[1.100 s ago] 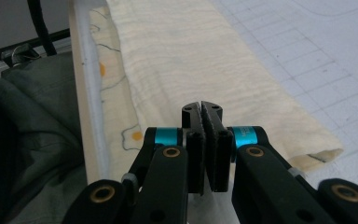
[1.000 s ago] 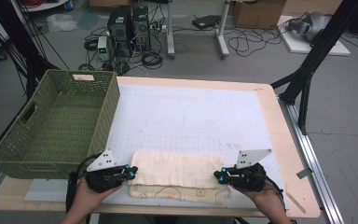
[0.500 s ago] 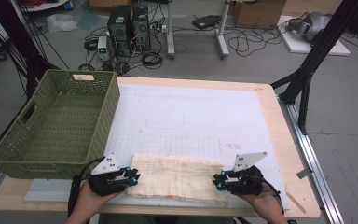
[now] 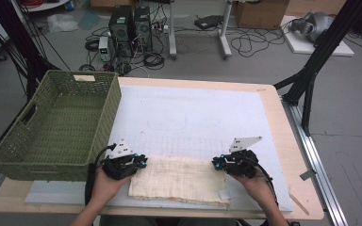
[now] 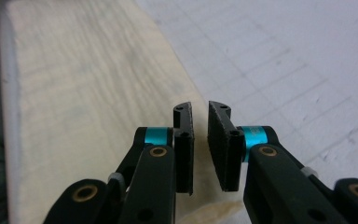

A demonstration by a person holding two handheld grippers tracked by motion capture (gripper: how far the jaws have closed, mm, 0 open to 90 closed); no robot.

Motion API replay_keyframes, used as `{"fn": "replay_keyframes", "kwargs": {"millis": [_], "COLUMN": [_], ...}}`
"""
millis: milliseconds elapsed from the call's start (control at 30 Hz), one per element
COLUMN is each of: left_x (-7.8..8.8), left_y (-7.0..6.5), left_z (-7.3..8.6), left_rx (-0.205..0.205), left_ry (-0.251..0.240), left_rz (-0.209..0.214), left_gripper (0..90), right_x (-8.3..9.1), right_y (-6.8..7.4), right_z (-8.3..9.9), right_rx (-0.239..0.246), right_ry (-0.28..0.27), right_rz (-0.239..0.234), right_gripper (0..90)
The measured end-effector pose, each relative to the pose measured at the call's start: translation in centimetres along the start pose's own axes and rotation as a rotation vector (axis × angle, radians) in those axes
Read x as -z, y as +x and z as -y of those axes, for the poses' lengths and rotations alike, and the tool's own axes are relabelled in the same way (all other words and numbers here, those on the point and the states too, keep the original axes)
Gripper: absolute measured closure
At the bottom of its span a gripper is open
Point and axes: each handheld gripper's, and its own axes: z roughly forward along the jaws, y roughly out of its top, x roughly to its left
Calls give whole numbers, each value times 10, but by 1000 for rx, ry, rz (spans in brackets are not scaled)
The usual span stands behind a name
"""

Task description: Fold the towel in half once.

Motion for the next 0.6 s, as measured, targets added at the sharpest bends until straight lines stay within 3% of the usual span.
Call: {"fn": "replay_keyframes", "kwargs": {"millis": [133,267,367,433,500,600], "left_x": [-5,-5,-4,-1,0,-1], "left_y": [2,2,2,2,5,10], "left_z": [3,5,4,1,-2,-5], "left_rx": [2,-7,-12,0,6,31], "left_ry": [37,28,27,-18,-24,-31], "left_rz": [-15,-19,-16,-22,-38,-59], "left_gripper": [805,809,791,773,737,680], "right_x": [-7,-3,1,6,10,11], "right_y": [-2,-6,-7,-7,-11,-18], "right_z": [8,14,16,14,13,14], "right_rx": [2,-16,-21,-19,-44,-74], "right_ry": [61,44,34,0,-25,-17], "right_rz": [31,31,24,39,50,55], "right_gripper": [811,806,754,725,669,617]}}
